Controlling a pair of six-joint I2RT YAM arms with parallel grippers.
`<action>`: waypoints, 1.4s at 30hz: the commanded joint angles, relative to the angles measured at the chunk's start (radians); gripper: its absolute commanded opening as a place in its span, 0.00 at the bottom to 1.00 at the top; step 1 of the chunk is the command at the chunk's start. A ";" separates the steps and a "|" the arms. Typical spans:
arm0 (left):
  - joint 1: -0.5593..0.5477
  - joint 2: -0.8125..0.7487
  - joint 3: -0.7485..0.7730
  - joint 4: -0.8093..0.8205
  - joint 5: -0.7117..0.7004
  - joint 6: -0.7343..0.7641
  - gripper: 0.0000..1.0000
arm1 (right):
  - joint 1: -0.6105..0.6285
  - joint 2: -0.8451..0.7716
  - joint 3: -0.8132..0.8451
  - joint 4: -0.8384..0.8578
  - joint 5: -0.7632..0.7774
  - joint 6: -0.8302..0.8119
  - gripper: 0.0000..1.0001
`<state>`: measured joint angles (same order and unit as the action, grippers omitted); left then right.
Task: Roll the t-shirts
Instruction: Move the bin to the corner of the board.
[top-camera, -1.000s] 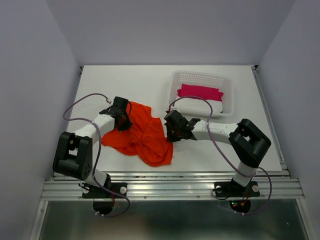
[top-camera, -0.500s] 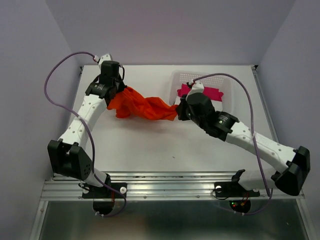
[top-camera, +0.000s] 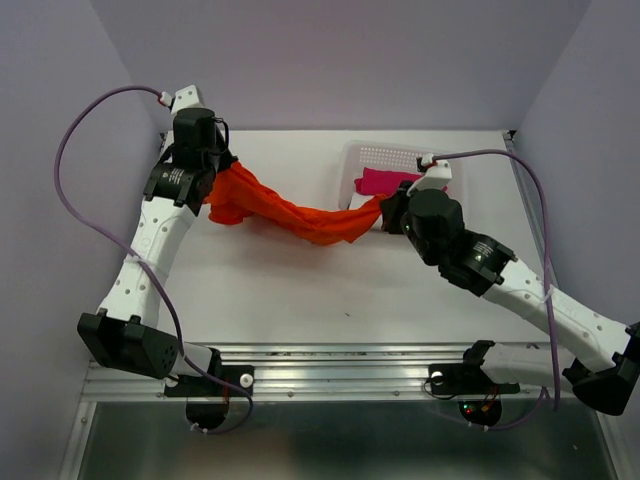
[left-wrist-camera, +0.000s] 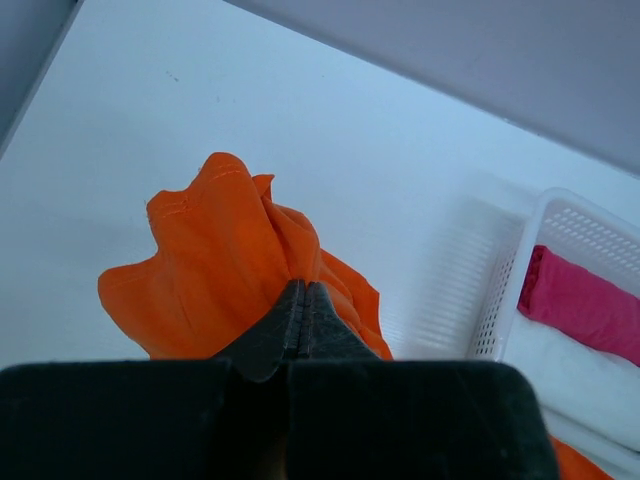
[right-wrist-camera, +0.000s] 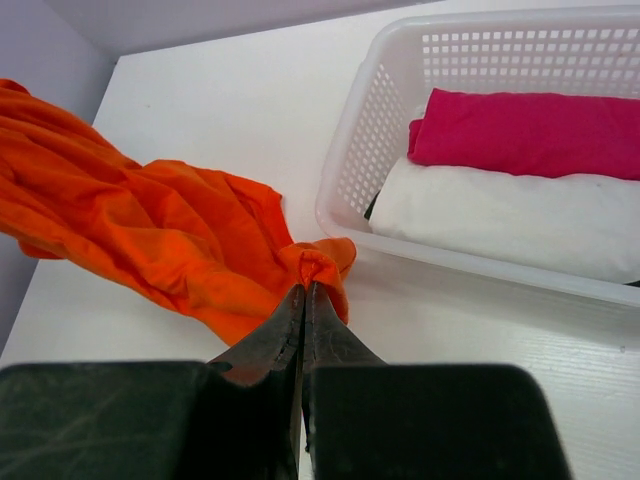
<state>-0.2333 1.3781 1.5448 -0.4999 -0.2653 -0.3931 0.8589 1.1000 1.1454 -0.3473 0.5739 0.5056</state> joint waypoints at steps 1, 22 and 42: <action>0.006 -0.048 0.037 0.030 0.003 0.028 0.00 | 0.009 -0.020 0.060 0.039 0.064 0.011 0.01; 0.006 -0.083 0.205 0.138 0.052 0.131 0.00 | 0.009 -0.065 0.200 0.096 0.092 -0.087 0.01; 0.006 0.019 0.204 0.458 0.308 0.125 0.00 | 0.009 -0.092 0.271 0.111 -0.157 -0.211 0.01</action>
<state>-0.2333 1.4300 1.7535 -0.2535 -0.0425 -0.2859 0.8589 1.0359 1.3834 -0.2665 0.5789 0.3431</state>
